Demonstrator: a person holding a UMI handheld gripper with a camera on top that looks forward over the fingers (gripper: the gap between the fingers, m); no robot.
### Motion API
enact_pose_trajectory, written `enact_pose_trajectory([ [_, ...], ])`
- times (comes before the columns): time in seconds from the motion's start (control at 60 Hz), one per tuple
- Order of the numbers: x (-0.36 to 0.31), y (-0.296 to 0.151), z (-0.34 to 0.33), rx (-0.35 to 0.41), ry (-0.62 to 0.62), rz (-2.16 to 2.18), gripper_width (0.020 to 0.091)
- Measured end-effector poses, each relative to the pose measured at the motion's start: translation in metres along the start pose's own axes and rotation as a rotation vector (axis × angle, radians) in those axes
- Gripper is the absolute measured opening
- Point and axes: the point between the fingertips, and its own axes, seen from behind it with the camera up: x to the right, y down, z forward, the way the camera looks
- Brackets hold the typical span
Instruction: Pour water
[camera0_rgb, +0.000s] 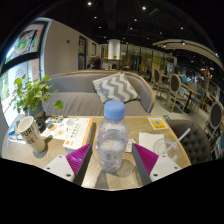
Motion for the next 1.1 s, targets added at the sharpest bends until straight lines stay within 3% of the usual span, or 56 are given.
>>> enact_pose_trajectory([
  [0.183,-0.003,-0.01,0.028,0.053,-0.023,0.006,0.0547],
  [0.417,-0.005,-0.014,0.032,0.094,-0.011,0.047,0.0402],
  [0.717,-0.009,-0.033,0.021,0.091,0.088,-0.034,0.0383],
  [1.1,-0.055,-0.149,-0.058,0.15,0.405,-0.595,0.0383],
])
